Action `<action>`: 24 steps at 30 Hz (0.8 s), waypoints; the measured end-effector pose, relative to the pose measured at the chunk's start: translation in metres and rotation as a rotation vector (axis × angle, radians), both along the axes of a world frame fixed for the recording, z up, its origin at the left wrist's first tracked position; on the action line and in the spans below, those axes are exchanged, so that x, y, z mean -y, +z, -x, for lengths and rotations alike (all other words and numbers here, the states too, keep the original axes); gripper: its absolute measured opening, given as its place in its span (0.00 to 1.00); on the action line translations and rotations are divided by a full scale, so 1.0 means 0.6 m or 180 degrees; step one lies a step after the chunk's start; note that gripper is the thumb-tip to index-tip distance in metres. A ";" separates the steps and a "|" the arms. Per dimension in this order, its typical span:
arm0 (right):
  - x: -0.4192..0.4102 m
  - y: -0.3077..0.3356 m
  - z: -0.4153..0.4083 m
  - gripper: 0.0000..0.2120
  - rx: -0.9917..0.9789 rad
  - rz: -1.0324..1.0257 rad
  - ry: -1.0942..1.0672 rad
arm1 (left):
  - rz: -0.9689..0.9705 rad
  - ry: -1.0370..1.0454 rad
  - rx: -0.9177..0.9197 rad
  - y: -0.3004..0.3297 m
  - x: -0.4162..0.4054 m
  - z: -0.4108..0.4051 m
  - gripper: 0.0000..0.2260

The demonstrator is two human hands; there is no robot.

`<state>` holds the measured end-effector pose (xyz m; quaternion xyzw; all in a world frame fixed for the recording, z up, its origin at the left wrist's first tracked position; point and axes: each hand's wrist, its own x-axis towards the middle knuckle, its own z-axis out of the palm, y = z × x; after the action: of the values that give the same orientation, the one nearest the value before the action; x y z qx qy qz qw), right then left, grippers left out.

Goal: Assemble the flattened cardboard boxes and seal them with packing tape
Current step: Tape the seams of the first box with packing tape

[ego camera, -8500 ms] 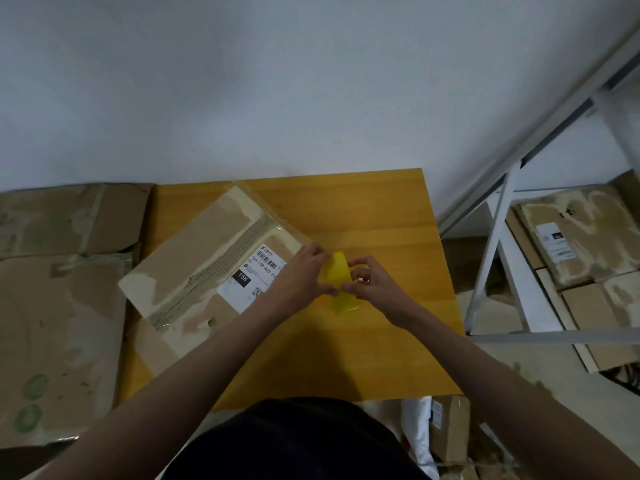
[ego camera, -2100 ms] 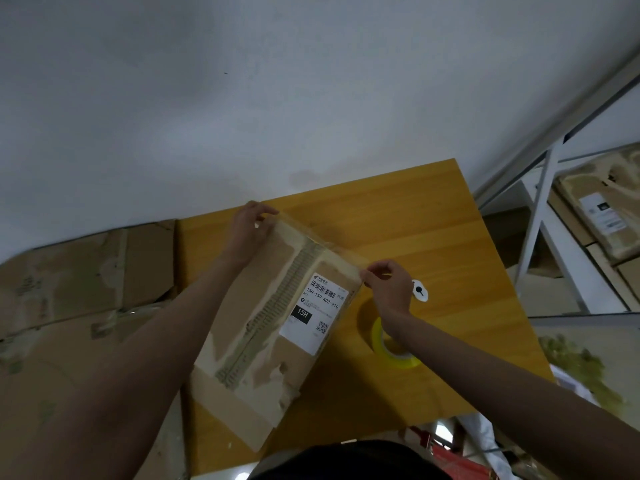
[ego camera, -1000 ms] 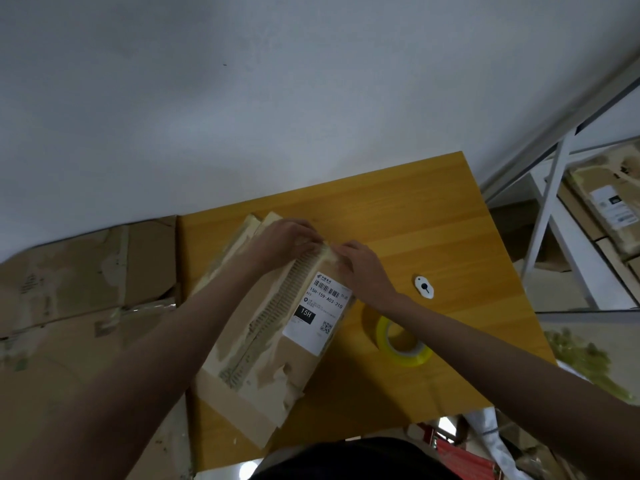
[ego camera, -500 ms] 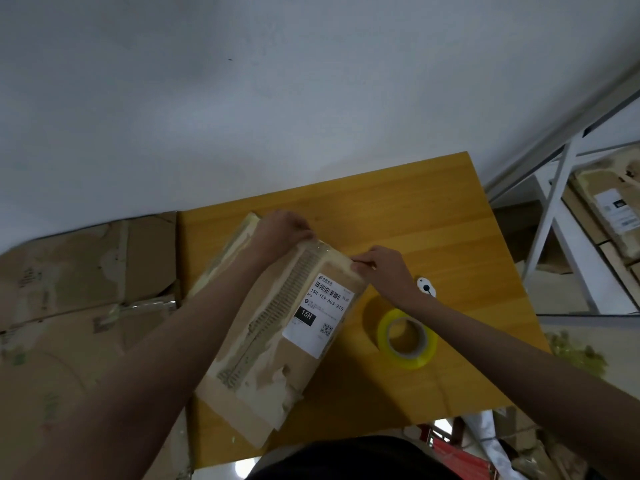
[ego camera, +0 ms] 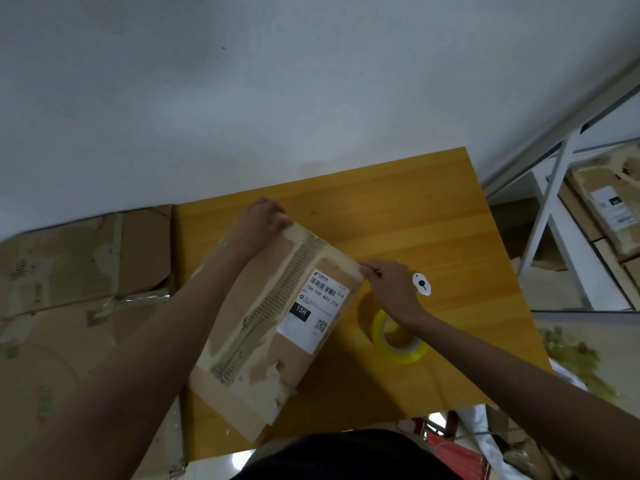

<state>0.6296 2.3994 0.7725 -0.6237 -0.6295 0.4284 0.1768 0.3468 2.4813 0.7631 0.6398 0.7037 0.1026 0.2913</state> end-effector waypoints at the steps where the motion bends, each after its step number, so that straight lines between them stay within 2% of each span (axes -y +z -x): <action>1: 0.001 -0.001 0.004 0.12 0.0026 0.0014 0.0117 | 0.0004 0.0022 -0.0020 -0.001 0.001 -0.003 0.12; 6: -0.012 -0.003 0.003 0.16 0.0076 0.0291 0.0435 | -0.0093 0.0007 -0.0052 0.001 0.006 -0.011 0.09; 10: -0.029 0.005 0.005 0.17 0.0107 0.0182 0.0660 | -0.0292 -0.0273 -0.0343 0.003 0.005 -0.023 0.08; 11: -0.030 0.005 0.005 0.17 0.0112 0.0153 0.0666 | -0.0302 -0.0289 -0.0238 0.004 0.006 -0.029 0.09; 14: -0.028 0.003 0.006 0.16 0.0111 0.0078 0.0568 | -0.0307 -0.0550 0.0227 0.006 0.021 -0.055 0.07; 18: -0.018 0.001 0.002 0.14 0.0000 -0.0027 0.0237 | -0.0346 -0.1013 0.0000 -0.011 0.051 -0.086 0.11; 24: -0.020 -0.012 -0.014 0.09 0.0078 -0.0073 0.0112 | -0.0250 -0.0843 0.0046 -0.003 0.047 -0.102 0.08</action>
<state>0.6383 2.4114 0.7655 -0.6157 -0.6474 0.4164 0.1687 0.4081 2.4529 0.7611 0.7373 0.6065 0.0953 0.2821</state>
